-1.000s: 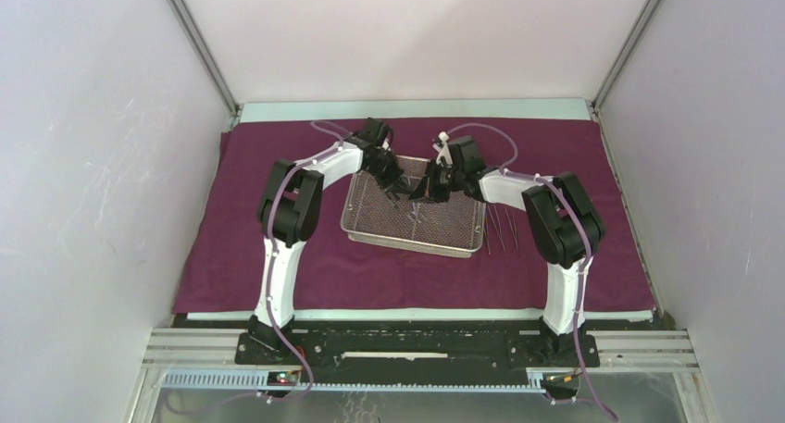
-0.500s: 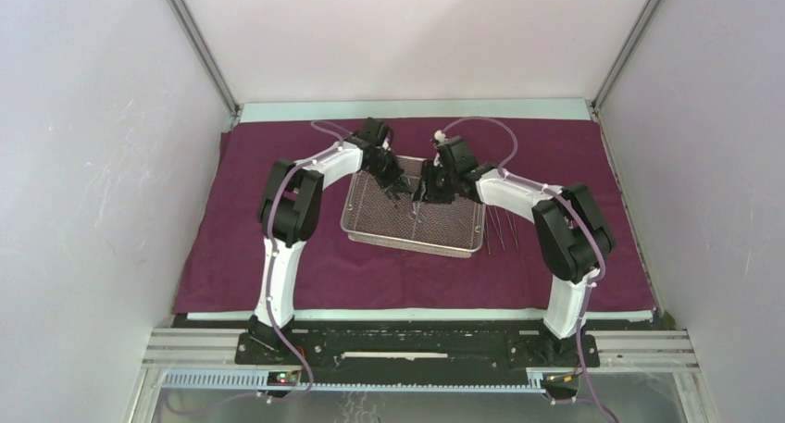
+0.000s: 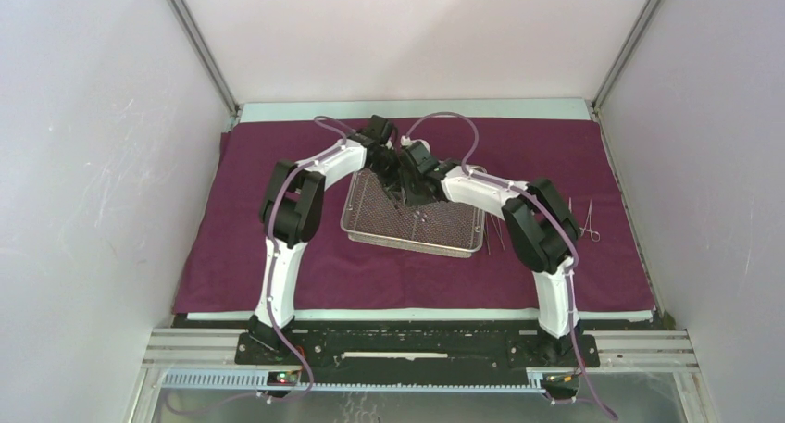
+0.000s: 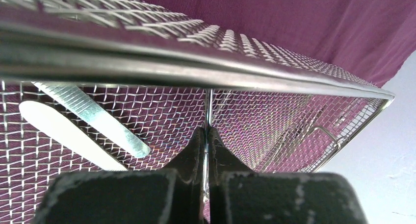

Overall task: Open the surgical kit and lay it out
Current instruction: Pick up the medical item from the container.

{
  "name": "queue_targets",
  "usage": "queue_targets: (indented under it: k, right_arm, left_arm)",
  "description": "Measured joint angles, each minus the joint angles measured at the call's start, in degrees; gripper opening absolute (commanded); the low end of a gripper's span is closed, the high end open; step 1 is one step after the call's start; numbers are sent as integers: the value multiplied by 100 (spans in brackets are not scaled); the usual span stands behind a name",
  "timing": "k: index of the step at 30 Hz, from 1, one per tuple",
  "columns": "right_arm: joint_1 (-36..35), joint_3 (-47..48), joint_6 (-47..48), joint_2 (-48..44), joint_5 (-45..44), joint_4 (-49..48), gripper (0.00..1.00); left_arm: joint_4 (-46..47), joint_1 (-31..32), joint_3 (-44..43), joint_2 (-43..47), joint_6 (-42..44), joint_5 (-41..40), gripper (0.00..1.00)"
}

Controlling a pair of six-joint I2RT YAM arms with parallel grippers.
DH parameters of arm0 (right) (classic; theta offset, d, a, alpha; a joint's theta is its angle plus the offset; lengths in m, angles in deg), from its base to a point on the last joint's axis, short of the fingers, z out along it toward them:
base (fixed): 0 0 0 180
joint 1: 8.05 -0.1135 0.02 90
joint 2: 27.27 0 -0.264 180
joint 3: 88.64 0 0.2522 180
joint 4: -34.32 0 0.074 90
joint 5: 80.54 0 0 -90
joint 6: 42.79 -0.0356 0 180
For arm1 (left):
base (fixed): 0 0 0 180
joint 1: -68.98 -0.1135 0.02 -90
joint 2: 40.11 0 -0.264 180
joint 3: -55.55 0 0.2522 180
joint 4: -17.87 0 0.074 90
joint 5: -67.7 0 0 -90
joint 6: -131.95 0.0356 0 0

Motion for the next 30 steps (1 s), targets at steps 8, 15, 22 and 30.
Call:
queue_targets:
  k: [8, 15, 22, 30]
  right_arm:
    - [-39, 494, 236, 374, -586, 452, 16]
    - [-39, 496, 334, 332, -645, 472, 0]
    - [210, 260, 363, -2, -365, 455, 0]
    - [872, -328, 155, -874, 815, 9, 0]
  left_arm:
    - [-59, -11, -11, -2, -7, -138, 0]
    - [-157, 4, -149, -2, 48, -138, 31]
    - [-282, -59, -511, 52, 258, -81, 56]
    - [-160, -256, -476, 616, 304, 164, 56]
